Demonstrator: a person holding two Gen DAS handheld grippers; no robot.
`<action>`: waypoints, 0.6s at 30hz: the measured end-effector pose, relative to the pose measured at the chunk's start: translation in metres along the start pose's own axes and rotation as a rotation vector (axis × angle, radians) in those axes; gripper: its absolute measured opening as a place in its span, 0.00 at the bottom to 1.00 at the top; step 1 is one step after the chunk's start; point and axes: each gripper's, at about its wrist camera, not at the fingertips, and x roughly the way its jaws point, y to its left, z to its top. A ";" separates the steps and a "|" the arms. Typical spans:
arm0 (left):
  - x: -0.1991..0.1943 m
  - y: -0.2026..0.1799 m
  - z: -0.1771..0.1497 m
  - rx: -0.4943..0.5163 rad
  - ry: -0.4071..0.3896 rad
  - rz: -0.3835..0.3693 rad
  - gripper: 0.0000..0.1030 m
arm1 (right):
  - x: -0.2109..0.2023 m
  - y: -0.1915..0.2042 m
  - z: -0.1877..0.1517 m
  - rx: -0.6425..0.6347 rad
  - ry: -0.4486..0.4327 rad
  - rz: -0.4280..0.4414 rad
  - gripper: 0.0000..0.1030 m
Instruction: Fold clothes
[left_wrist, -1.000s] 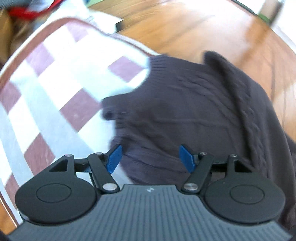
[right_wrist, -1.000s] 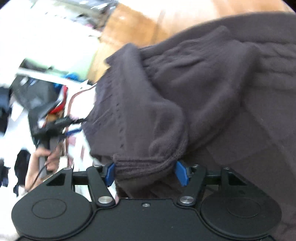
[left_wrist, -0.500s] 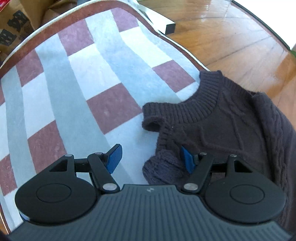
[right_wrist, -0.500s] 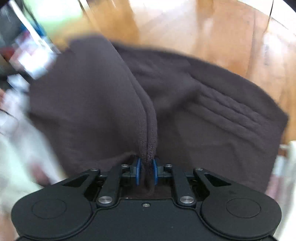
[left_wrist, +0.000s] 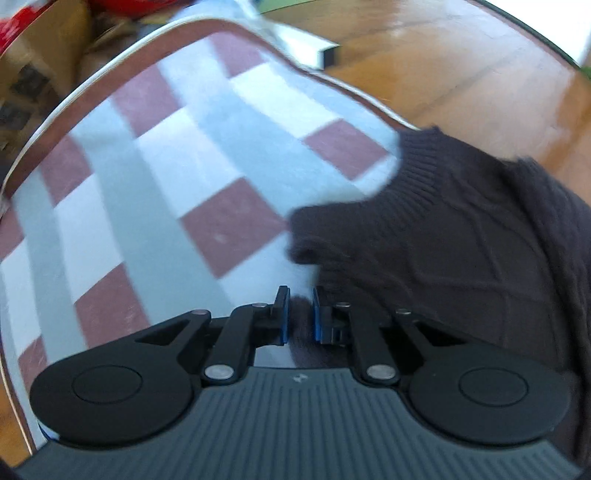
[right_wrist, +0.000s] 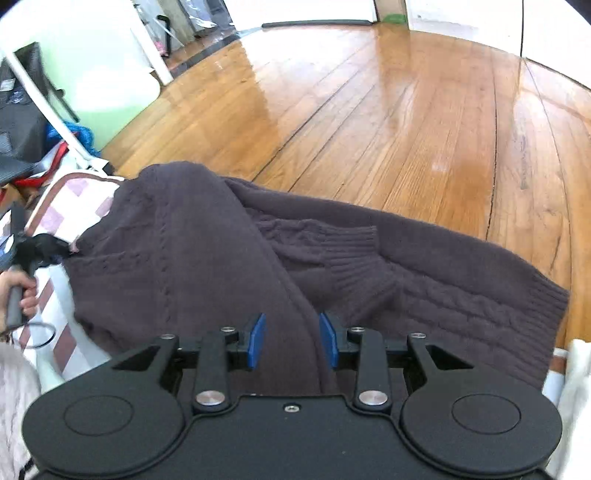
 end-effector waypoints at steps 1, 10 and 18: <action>-0.005 0.003 0.004 -0.007 -0.016 0.033 0.11 | 0.006 0.002 0.003 -0.025 -0.003 -0.017 0.37; -0.041 -0.029 0.051 -0.011 -0.052 -0.366 0.58 | 0.119 0.013 0.104 0.029 0.193 0.350 0.45; 0.047 -0.106 0.082 -0.146 0.209 -0.460 0.61 | 0.193 0.023 0.155 0.199 0.187 0.229 0.58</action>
